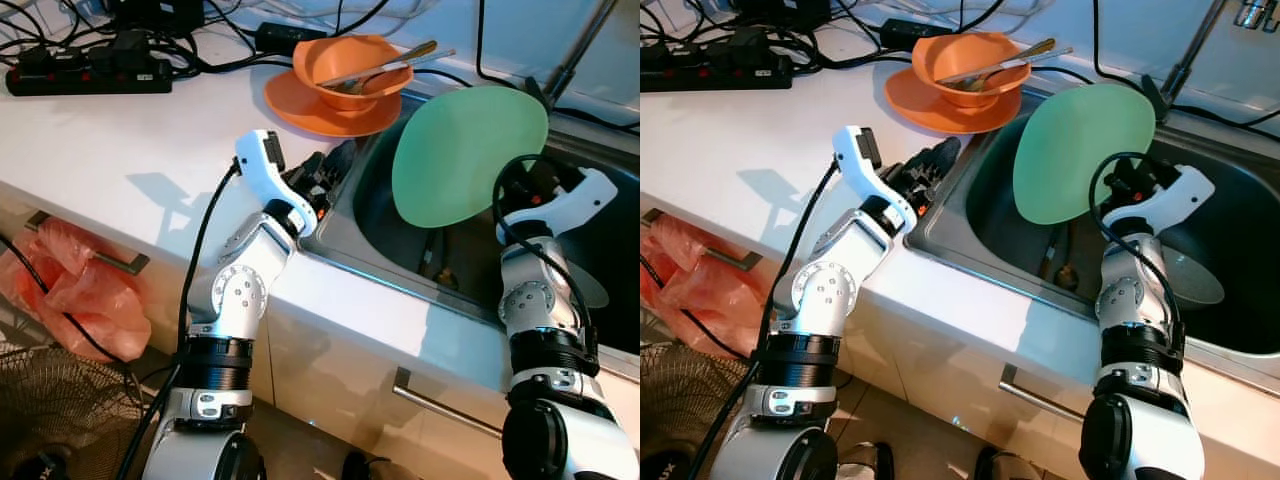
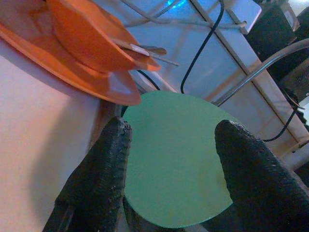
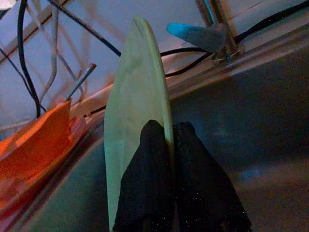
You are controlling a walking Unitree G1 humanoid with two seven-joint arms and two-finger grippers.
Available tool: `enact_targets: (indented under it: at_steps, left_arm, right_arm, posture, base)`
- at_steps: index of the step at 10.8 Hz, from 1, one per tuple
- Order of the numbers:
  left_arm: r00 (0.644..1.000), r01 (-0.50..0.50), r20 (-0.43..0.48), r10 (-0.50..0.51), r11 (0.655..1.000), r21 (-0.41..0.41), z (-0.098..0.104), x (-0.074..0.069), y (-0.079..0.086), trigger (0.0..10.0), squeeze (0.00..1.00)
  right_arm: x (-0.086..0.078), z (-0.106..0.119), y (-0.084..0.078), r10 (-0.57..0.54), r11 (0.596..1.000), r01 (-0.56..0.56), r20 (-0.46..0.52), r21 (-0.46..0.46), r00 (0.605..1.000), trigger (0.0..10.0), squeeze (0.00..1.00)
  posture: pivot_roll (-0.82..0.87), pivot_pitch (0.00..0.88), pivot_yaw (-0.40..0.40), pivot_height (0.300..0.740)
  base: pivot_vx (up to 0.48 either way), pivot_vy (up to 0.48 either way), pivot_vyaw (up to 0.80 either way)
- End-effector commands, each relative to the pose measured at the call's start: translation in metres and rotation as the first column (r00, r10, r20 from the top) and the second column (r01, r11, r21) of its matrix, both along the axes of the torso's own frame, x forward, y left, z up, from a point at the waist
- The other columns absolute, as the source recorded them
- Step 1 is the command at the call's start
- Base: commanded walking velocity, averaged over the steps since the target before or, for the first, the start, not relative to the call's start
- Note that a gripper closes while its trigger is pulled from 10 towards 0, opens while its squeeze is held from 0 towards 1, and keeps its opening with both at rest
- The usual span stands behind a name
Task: Kitchen organization
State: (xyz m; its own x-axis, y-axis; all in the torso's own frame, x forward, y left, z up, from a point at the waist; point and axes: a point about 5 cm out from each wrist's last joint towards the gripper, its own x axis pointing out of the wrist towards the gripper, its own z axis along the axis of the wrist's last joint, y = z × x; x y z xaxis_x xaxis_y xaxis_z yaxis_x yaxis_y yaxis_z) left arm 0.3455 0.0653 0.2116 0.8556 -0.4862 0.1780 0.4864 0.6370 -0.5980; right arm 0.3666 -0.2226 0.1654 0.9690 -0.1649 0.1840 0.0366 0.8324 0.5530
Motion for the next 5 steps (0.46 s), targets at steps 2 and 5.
enact_targets:
  at_steps: [2,5]
  left_arm:
    - [1.000,0.002,0.019,-0.002,1.000,0.011,0.003,-0.003,-0.002,10.0,0.00]
    - [1.000,0.005,0.020,-0.005,1.000,0.012,0.002,-0.004,-0.002,10.0,0.00]
  right_arm:
    - [0.001,-0.015,0.016,0.100,0.991,-0.106,-0.072,-0.076,0.992,10.0,0.00]
    - [0.001,-0.013,0.027,0.154,0.976,-0.163,-0.069,-0.145,0.986,10.0,0.00]
  posture:
    - [0.06,0.107,-0.050,0.740]
    - [0.06,0.103,-0.051,0.740]
  base:
    - [0.000,0.000,0.00]
    - [0.000,0.000,0.00]
